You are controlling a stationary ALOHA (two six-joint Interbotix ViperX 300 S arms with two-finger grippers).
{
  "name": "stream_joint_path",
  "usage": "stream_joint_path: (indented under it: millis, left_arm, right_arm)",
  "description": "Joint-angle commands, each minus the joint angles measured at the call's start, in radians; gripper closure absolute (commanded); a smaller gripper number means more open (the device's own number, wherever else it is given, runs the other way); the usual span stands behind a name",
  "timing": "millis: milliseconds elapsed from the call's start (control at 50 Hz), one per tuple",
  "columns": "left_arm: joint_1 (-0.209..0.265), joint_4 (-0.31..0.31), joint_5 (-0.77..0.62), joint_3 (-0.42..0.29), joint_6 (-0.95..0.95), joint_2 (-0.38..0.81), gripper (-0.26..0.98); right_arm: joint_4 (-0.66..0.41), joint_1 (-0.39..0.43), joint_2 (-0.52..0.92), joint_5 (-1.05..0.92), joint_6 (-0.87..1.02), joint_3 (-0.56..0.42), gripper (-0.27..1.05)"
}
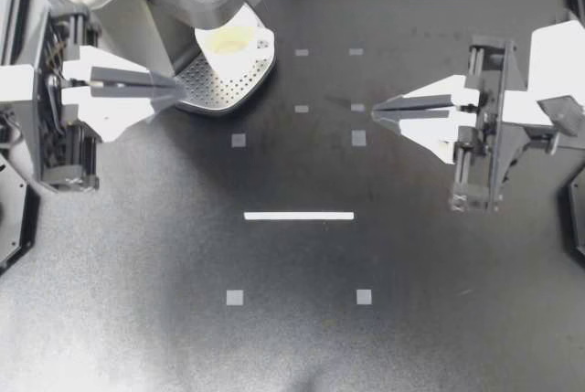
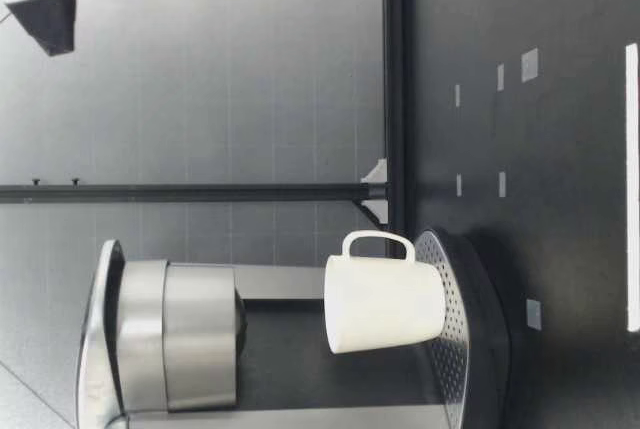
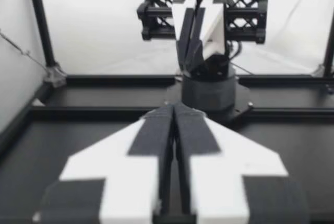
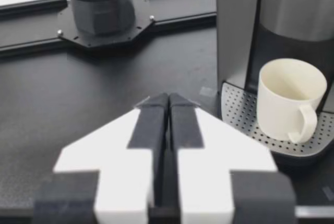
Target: Place the coffee capsule inside the capsule container, then place the cup onto the center of the cup tray.
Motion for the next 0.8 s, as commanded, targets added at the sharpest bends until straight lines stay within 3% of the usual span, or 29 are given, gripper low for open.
stream_joint_path:
  millis: [0,780]
  left_arm:
    - [-0.002,-0.002,-0.025,0.0,-0.008,-0.002,0.66]
    - [-0.002,0.0,-0.152,0.054,-0.006,0.0,0.65]
  right_arm:
    - [-0.003,0.02,-0.015,-0.011,0.002,-0.014,0.65]
    - [-0.003,0.063,-0.158,-0.018,0.006,0.038,0.65]
